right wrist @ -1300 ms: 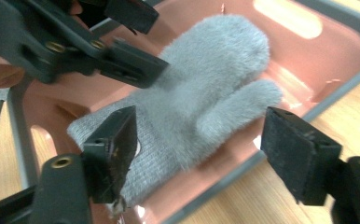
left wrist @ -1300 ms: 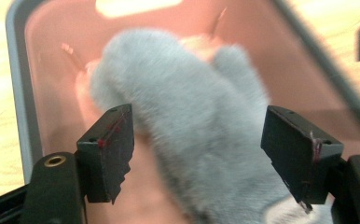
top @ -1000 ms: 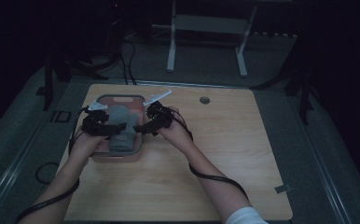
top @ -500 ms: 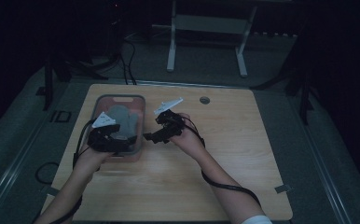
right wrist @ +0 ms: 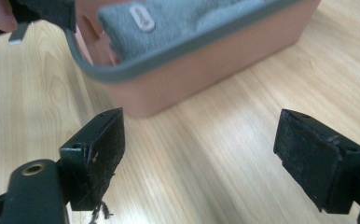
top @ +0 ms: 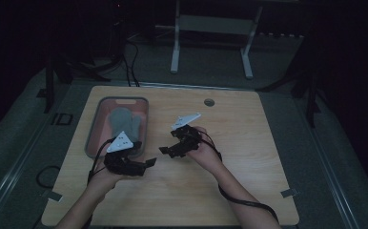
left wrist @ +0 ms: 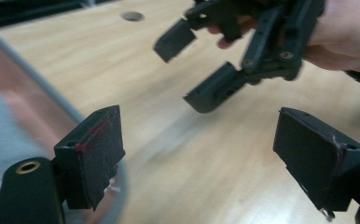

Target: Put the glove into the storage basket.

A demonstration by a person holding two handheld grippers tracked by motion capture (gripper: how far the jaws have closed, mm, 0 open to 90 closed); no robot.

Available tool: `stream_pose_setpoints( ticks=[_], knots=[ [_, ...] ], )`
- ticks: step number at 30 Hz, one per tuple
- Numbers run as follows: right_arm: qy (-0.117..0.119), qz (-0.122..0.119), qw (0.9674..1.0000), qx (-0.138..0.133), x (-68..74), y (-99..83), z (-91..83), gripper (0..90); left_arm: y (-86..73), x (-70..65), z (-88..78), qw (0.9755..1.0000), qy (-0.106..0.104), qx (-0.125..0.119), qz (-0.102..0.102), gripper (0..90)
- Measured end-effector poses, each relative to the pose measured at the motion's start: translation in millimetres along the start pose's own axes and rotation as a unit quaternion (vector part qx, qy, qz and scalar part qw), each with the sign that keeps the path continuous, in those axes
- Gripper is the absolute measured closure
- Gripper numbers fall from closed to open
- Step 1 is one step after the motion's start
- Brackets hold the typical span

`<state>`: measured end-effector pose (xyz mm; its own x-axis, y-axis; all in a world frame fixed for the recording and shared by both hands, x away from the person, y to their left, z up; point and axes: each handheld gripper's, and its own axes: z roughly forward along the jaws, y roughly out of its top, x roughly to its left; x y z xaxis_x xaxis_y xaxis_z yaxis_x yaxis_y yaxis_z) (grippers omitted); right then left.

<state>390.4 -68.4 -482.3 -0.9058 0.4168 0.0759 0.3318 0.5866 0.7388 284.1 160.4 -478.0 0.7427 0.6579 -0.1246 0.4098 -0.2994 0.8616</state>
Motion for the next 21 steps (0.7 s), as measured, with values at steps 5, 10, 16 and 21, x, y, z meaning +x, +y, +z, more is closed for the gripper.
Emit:
stream_pose_setpoints(
  ticks=[5, 10, 16, 21],
  knots=[
    [0.006, 0.006, 0.9999, 0.010, -2.9, -19.8, -0.4, 16.4, -9.9, -12.1, 16.0, 0.9993, -0.024, 0.021, 0.017, 16.4],
    [0.005, 0.008, 0.9999, 0.013, -7.4, -40.6, -0.6, 16.4, -17.7, -20.7, 33.1, 0.9973, -0.055, 0.042, 0.024, 16.4],
    [0.009, 0.004, 0.9999, 0.009, -11.3, -60.4, 0.7, 16.4, -26.2, -27.7, 48.9, 0.9949, -0.077, 0.057, 0.033, 16.4],
    [0.011, 0.002, 0.9999, 0.008, -11.4, -74.1, 0.9, 16.3, -31.6, -29.4, 55.8, 0.9943, -0.084, 0.057, 0.032, 16.4]
  ],
)
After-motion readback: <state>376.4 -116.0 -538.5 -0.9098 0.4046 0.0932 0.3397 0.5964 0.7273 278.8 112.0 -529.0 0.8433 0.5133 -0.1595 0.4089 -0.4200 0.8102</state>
